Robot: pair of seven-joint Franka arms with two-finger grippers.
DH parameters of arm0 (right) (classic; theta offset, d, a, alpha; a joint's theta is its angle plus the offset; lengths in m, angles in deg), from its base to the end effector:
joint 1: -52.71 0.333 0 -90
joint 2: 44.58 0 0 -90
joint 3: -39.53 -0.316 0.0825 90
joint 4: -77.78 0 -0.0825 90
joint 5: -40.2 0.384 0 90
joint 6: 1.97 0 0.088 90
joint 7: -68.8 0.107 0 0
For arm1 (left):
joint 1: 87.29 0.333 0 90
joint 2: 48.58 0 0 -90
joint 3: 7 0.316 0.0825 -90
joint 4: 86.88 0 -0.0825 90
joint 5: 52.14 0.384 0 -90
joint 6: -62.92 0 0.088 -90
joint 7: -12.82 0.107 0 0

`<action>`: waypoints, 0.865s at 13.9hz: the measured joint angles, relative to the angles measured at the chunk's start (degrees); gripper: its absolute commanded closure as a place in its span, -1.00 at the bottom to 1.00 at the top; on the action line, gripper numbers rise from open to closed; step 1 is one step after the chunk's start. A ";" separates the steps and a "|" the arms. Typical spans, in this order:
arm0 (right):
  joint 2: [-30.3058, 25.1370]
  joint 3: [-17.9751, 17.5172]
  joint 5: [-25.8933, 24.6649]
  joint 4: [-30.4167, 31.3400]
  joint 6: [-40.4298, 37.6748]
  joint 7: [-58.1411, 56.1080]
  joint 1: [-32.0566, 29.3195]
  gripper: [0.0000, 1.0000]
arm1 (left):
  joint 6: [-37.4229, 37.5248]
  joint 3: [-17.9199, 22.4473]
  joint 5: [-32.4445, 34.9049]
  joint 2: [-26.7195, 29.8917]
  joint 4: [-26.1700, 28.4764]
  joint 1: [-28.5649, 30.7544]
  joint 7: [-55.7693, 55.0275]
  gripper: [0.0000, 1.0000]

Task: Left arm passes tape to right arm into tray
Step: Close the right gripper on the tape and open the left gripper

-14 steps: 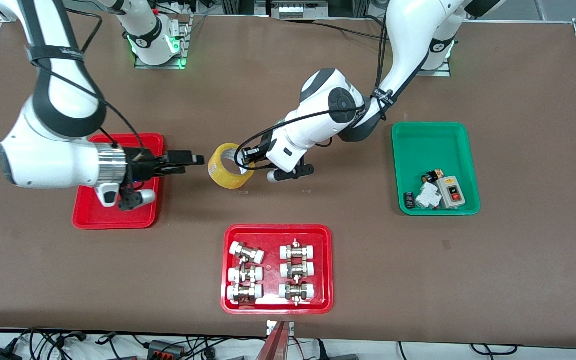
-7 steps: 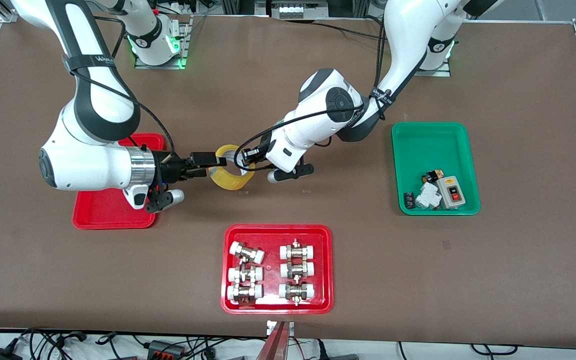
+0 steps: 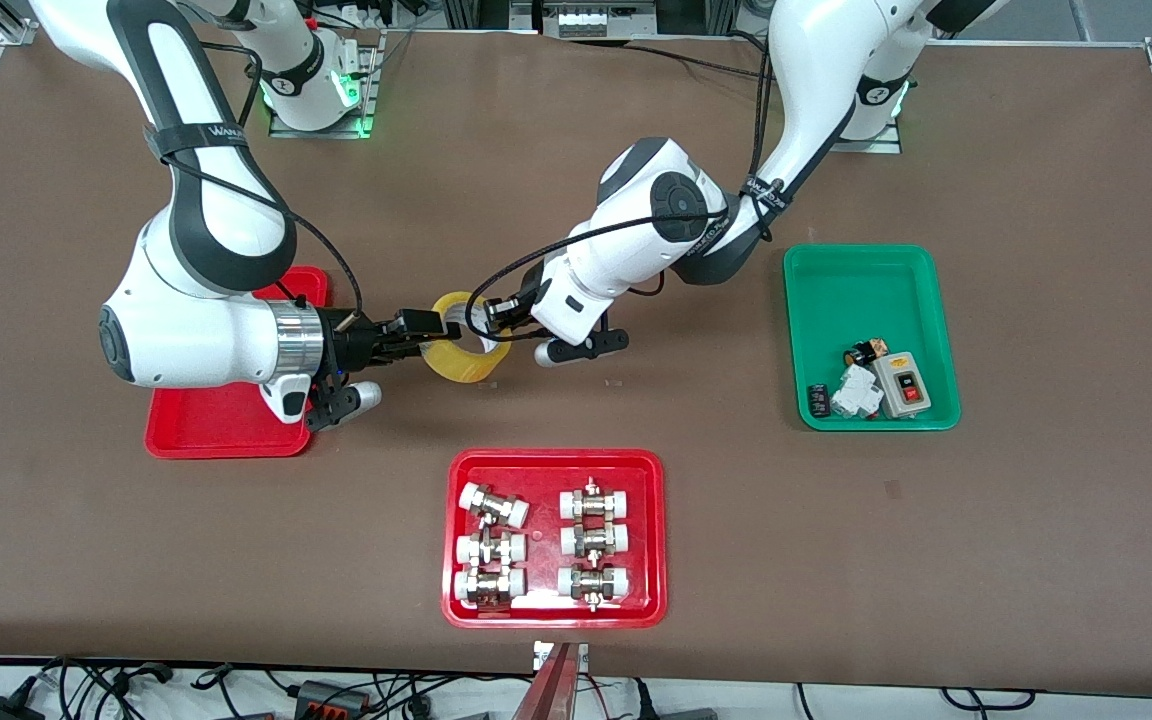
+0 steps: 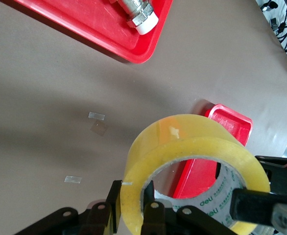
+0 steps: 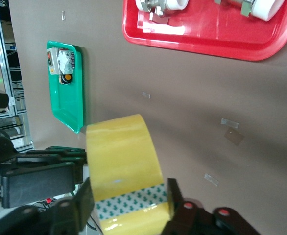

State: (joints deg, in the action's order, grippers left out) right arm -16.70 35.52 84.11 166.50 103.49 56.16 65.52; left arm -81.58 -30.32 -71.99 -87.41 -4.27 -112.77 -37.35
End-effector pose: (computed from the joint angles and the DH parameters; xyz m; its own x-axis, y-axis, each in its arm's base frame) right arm 0.6340 0.2422 0.3760 0.9580 0.2615 -0.1175 0.1120 -0.7189 -0.6860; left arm 0.5503 -0.5171 0.3624 0.9230 0.3262 -0.2039 0.3829 -0.7279 0.5689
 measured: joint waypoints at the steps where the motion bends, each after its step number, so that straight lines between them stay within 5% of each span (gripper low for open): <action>1: 0.00 0.03 0.05 -0.07 -0.04 -0.79 0.00 1.00 | 0.00 0.03 0.00 -0.01 -0.08 0.00 0.00 1.00; 4: 0.00 0.03 0.04 -0.12 -0.04 -1.14 0.01 1.00 | 0.00 0.06 0.00 -0.01 -0.11 0.00 -0.05 0.99; 5: 0.00 0.04 0.04 -0.12 -0.04 -1.16 0.01 1.00 | 0.00 0.06 0.00 -0.01 -0.11 0.00 -0.43 0.73; 6: 0.00 0.04 0.04 -0.14 0.06 -1.18 0.01 1.00 | 0.00 0.03 0.00 0.00 -0.12 -0.01 -1.50 0.03; 7: 0.01 0.06 0.04 -0.16 0.18 -1.20 0.01 1.00 | 0.00 -0.01 0.00 0.01 -0.15 -0.03 -2.55 -0.99; 12: 0.03 0.16 0.04 -0.17 0.18 -1.08 0.02 1.00 | -0.42 0.38 0.81 0.08 -1.42 2.21 -3.73 -1.00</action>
State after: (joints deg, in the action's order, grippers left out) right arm -16.67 35.68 84.15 166.33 103.66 55.08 65.54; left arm -82.00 -29.95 -71.18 -87.33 -5.70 -110.56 -41.08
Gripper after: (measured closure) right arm 0.441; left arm 0.322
